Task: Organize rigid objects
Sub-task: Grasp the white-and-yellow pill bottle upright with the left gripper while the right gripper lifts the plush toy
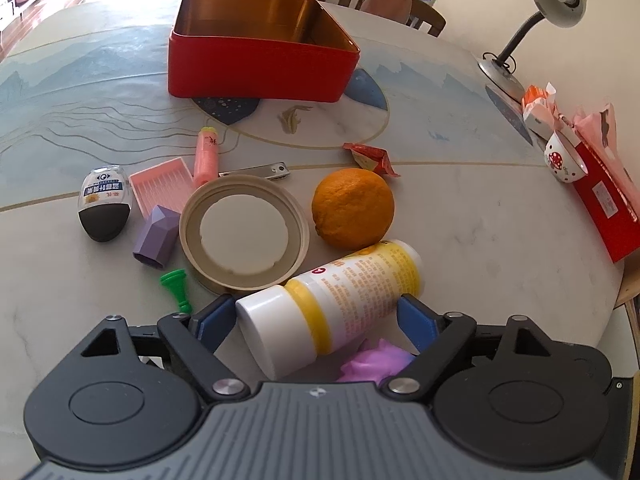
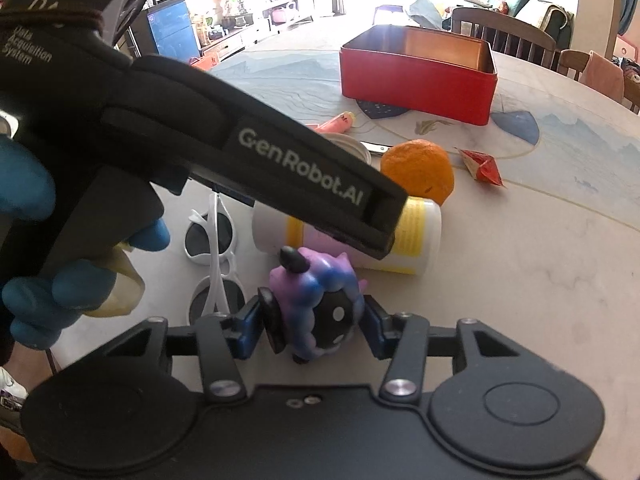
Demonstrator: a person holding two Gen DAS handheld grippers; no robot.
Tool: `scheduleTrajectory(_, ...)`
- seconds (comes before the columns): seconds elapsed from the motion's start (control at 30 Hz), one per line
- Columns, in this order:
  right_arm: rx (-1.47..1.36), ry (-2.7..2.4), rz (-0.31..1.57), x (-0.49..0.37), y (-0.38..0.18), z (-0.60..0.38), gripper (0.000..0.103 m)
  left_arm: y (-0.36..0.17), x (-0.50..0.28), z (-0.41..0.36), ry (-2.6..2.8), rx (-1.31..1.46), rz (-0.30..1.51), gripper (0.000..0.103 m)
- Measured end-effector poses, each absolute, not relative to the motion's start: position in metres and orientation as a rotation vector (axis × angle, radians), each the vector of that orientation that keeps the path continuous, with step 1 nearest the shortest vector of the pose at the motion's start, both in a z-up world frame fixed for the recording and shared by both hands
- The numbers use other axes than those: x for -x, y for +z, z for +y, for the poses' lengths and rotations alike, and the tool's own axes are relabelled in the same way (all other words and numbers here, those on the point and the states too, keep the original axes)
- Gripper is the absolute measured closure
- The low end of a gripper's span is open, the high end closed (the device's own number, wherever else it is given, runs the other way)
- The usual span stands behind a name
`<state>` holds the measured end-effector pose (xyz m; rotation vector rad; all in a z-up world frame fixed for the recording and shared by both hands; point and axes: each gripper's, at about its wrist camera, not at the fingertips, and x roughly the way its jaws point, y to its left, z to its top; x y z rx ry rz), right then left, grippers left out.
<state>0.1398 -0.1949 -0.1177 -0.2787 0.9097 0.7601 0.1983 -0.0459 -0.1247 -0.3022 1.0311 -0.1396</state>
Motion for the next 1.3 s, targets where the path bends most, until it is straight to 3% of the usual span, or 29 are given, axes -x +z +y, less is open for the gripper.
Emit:
scheduleTrajectory(0.27,0.242,0.691,0.95,-0.144,-0.115,-0.218,0.054,-0.119,-0.193,-0.05,-0.183,0.292,1.04,0.036)
scheduleTrajectory(0.53,0.205,0.581,0.981,-0.155,-0.116,-0.265,0.054,-0.115,-0.188,-0.069,-0.273,0.188,1.032,0.036)
scheduleTrajectory(0.97,0.181,0.519,0.988,-0.159,-0.112,-0.29,0.054,-0.114,-0.198,-0.132,-0.377,-0.277,0.917,0.036)
scheduleTrajectory(1.17,0.172,0.517,0.99,-0.165,-0.109,-0.292,0.054,-0.122,-0.209,-0.14,-0.38,-0.288,0.932,0.037)
scheduleTrajectory(1.3,0.175,0.516,0.987,-0.172,-0.104,-0.292,0.054,-0.124,-0.21,-0.139,-0.365,-0.277,0.937,0.05)
